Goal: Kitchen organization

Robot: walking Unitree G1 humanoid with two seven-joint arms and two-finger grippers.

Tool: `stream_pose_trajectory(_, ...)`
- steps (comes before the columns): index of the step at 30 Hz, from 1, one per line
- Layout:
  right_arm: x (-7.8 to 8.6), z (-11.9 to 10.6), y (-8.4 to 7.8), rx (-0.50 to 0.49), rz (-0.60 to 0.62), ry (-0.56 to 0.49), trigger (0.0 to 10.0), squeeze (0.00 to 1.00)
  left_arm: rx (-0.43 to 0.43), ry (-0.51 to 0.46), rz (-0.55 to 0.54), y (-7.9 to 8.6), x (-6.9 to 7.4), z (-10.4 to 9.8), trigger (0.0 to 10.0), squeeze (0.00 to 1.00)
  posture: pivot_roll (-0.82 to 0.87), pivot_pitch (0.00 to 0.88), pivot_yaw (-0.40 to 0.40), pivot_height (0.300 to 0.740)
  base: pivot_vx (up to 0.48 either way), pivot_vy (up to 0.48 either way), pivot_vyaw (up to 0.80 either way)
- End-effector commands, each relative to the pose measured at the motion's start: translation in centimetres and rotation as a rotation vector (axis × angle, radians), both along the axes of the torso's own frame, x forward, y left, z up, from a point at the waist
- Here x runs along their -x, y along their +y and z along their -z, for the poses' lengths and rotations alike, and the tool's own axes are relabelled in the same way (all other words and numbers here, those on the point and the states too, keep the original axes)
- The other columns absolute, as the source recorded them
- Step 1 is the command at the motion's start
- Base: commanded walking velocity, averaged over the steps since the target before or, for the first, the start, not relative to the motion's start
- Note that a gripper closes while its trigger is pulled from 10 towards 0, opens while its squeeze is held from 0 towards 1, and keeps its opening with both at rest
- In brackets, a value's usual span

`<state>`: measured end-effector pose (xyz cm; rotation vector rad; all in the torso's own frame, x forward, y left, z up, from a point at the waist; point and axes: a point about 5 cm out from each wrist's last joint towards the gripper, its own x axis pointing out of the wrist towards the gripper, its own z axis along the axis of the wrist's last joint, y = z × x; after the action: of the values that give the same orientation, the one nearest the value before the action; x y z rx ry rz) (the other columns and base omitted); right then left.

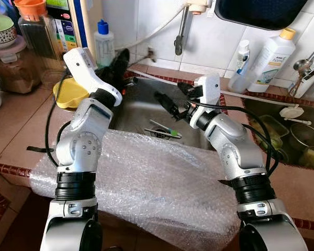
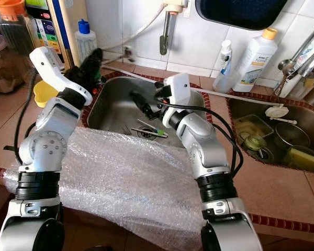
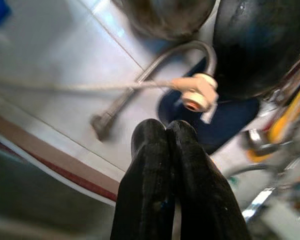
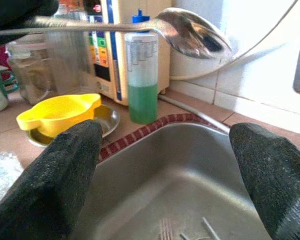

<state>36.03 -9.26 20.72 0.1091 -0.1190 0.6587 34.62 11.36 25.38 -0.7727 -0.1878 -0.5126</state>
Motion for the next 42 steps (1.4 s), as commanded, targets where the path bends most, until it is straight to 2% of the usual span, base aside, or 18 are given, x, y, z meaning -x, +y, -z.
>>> stream_pose_trajectory(1,-0.6,-1.0,-0.8,-0.045,0.028,-0.005,10.0,0.00,0.079,0.019,0.052,-0.2,0.4,-0.8,0.0,0.00,0.10,0.029,-0.079,0.740,0.000,0.000,0.00)
stream_pose_trajectory(5,-0.8,-1.2,-0.8,-0.163,0.019,0.056,10.0,0.00,0.136,0.035,0.088,-0.2,0.5,-1.0,0.0,0.00,0.10,0.024,-0.080,0.740,0.000,0.000,0.00)
stream_pose_trajectory(7,-0.8,-1.2,-0.3,-0.305,-0.021,0.141,10.0,0.00,0.140,0.053,0.117,-0.7,0.7,-0.7,0.0,0.00,0.10,0.022,-0.082,0.740,0.000,0.000,0.00)
stream_pose_trajectory(13,-0.7,-1.4,0.5,-0.406,-0.083,0.190,10.0,0.00,0.150,0.076,0.164,-1.6,1.2,-0.3,0.0,0.00,0.10,0.021,-0.083,0.740,0.000,0.000,0.00)
stream_pose_trajectory(18,-0.5,-1.9,1.3,-0.557,-0.162,0.254,10.0,0.00,0.155,0.101,0.184,-2.2,1.2,0.0,0.0,0.00,0.10,0.024,-0.086,0.740,0.000,0.000,0.00)
stream_pose_trajectory(25,0.1,-2.7,0.9,-0.654,-0.250,0.253,10.0,0.00,0.151,0.122,0.195,-2.3,1.2,0.3,0.0,0.00,0.10,0.030,-0.088,0.740,0.000,0.000,0.00)
stream_pose_trajectory(28,0.5,-3.0,0.8,-0.645,-0.288,0.240,10.0,0.00,0.146,0.127,0.186,-2.0,1.1,0.5,0.0,0.00,0.10,0.031,-0.086,0.740,0.000,0.000,0.00)
stream_pose_trajectory(31,0.4,-3.0,0.4,-0.647,-0.262,0.243,10.0,0.00,0.152,0.121,0.213,-2.3,1.4,0.3,0.0,0.00,0.09,0.033,-0.085,0.740,0.000,0.000,0.00)
stream_pose_trajectory(35,-0.2,-3.0,0.1,-0.672,-0.218,0.238,10.0,0.00,0.132,0.121,0.268,-3.4,1.9,0.5,0.0,0.00,0.10,0.032,-0.085,0.740,0.000,0.000,0.00)
stream_pose_trajectory(36,-0.4,-3.2,0.2,-0.680,-0.209,0.233,3.4,0.00,0.128,0.124,0.284,-3.8,2.1,0.6,0.0,0.00,0.10,0.032,-0.085,0.740,0.000,0.000,0.00)
stream_pose_trajectory(38,-0.4,-3.3,0.2,-0.683,-0.207,0.232,3.4,0.00,0.129,0.125,0.288,-3.9,2.1,0.6,0.0,0.00,0.10,0.032,-0.085,0.740,0.000,0.000,0.00)
stream_pose_trajectory(39,-0.5,-3.4,0.3,-0.688,-0.206,0.230,0.0,0.00,0.124,0.127,0.295,-4.1,2.2,0.6,0.0,0.00,0.10,0.032,-0.086,0.740,0.000,0.000,0.00)
stream_pose_trajectory(42,-0.7,-3.5,0.4,-0.692,-0.204,0.229,0.0,0.00,0.119,0.130,0.302,-4.2,2.4,0.8,0.0,0.00,0.10,0.033,-0.086,0.740,0.000,0.000,0.00)
